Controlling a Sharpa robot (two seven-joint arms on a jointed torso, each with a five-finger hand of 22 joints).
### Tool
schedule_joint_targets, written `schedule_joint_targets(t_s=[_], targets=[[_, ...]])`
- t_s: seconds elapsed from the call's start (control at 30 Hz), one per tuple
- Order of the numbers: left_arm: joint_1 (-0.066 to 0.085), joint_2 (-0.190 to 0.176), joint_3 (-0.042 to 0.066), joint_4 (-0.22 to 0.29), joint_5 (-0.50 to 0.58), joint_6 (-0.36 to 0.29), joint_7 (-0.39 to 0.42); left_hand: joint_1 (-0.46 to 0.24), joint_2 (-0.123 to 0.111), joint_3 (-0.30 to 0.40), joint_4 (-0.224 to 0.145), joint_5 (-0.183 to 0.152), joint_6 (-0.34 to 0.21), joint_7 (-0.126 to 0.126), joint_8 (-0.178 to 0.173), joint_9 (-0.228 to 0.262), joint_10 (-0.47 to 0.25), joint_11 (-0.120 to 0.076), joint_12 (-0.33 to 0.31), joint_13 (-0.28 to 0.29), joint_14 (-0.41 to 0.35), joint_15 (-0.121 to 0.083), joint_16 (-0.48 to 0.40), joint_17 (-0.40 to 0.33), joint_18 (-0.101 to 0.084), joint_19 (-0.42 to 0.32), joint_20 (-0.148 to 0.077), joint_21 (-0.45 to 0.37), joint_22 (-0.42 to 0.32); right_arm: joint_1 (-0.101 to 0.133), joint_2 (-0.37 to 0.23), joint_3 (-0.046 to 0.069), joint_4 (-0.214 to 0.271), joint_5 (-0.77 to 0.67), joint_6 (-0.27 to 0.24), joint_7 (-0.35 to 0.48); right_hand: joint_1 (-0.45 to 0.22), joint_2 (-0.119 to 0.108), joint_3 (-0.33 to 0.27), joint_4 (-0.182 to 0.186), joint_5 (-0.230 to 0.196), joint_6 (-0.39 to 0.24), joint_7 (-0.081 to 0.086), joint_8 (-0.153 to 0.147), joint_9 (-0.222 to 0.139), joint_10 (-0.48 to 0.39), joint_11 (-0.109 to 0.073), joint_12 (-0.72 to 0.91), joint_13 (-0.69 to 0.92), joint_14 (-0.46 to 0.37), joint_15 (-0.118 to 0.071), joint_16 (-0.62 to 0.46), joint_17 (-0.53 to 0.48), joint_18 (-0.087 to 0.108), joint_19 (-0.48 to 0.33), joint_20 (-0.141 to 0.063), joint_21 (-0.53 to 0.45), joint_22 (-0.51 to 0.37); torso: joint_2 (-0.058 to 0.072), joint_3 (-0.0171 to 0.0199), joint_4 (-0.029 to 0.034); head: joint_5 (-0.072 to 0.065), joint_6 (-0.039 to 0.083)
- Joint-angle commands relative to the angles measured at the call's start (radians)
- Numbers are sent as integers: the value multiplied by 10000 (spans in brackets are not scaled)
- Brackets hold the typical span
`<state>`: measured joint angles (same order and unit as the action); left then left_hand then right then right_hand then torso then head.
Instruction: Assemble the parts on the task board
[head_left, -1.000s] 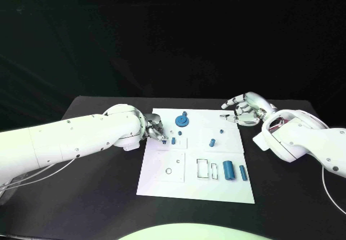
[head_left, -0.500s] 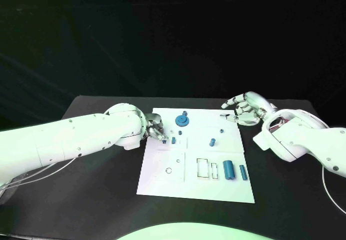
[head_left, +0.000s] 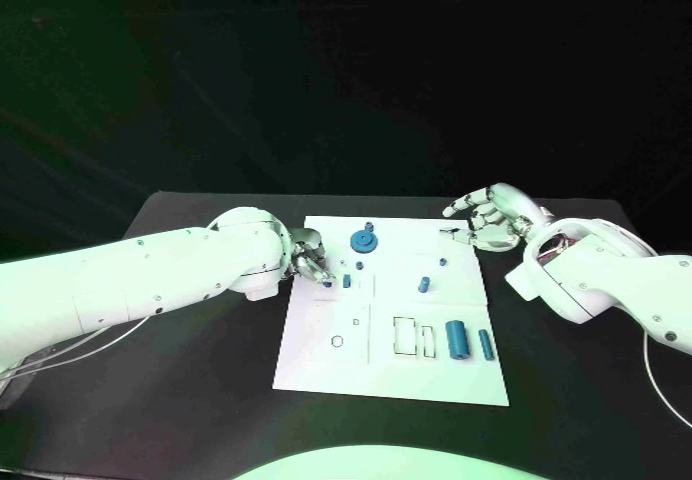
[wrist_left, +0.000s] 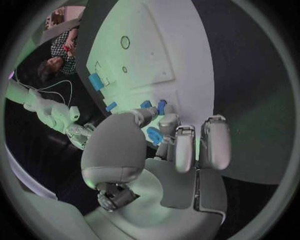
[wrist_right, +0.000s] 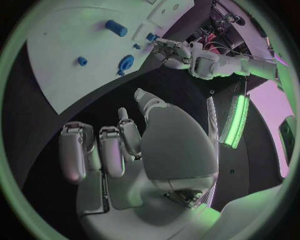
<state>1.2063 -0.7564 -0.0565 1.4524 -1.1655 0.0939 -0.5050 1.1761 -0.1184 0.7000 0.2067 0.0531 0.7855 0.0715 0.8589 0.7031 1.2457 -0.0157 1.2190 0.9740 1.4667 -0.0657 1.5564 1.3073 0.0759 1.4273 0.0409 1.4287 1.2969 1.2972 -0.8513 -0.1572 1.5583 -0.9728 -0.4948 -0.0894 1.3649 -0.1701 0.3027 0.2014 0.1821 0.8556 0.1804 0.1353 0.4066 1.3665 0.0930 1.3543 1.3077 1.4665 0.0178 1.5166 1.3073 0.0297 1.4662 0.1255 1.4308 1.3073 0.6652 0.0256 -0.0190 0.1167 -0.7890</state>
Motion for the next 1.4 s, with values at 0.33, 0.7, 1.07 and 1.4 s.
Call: schedule_joint_targets(t_s=[0.33,0.7,1.07,1.4], targets=[[-12,4,-1,12,-51,311,-17,-17,58,1506,-1435,69,108,-146,37,424,87,7,38,-3,968,-66,-4,2396,-162,77,-13,36,11,-12,-1,0,3,-39,88,118,-57,-19,66,-7,39,48,-25,47,-16,0,-7,-1,530,738,-3,-60,1416,68,156,-20,-26,1843,3,-6,-1,14,-18],[-15,96,-3,-80,-27,316,-16,-42,52,1532,-1443,66,116,-147,39,421,101,6,44,6,967,-67,-7,2391,-161,76,-15,34,7,-14,3,0,7,-39,79,120,-57,-19,66,-7,39,48,-25,47,-16,0,-7,-1,530,738,-3,-60,1416,68,156,-20,-26,1843,5,1,-9,9,-31],[-22,255,-74,-176,67,531,-32,-102,43,1549,-1434,63,138,-148,46,419,154,5,87,77,969,-67,-2,2398,-163,82,-17,39,18,-14,16,0,17,-30,78,126,-62,-24,84,1,44,53,-27,59,-18,-9,-9,-11,518,738,-6,-61,1414,72,147,-22,-45,1834,11,3,-7,-36,-63],[-26,276,-99,-198,111,713,-40,-163,-13,1604,-1499,87,184,-171,61,414,254,-13,167,200,973,-78,6,2411,-166,89,-23,45,31,-14,-4,0,22,-24,80,125,-62,-24,84,1,44,53,-27,59,-18,-9,-9,-11,518,738,-6,-61,1414,72,147,-22,-45,1834,4,-2,-1,-61,-92]])
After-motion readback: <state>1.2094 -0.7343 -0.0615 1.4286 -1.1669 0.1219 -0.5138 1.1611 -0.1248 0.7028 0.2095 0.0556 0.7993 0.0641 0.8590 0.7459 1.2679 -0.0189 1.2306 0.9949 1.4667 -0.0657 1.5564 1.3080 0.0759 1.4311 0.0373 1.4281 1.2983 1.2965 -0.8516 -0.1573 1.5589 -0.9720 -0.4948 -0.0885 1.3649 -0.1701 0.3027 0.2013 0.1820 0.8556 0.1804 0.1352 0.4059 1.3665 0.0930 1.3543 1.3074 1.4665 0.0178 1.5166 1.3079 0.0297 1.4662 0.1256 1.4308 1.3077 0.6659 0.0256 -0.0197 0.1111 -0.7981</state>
